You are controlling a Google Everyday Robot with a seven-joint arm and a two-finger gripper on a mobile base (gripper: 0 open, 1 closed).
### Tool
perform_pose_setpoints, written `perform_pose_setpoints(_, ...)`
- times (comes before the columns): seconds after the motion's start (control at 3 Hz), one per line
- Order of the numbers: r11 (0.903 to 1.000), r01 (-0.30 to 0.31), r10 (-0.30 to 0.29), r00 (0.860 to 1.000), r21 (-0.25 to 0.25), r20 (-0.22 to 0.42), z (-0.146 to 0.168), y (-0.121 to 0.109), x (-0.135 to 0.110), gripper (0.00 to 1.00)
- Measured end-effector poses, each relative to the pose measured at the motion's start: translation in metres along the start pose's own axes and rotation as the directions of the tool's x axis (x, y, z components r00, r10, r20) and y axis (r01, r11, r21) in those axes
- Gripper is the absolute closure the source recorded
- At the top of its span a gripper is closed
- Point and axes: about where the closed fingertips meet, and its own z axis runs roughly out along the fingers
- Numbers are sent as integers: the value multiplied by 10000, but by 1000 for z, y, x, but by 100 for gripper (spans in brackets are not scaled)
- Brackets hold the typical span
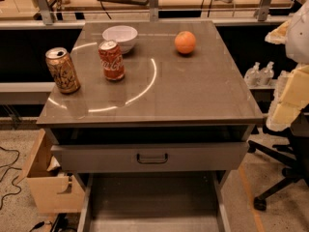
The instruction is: Place orange into middle drawer
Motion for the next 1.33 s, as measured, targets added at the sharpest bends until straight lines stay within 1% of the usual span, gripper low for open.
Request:
perform_pose_setpoints(0.33, 10000, 0, 0, 10000, 2, 1, 0, 0, 0, 0)
perform_pose_setpoints(0.67, 9978, -138, 95, 9978, 642, 662, 1, -26, -9, 0)
perform_pose_setpoints(1.0, 9804, -881, 422, 9676, 1763, 2489, 1, -81, -29, 0)
perform_pose_setpoints(1.33, 9603, -1668, 518, 8941, 2235, 4448, 6, -125, -56, 0)
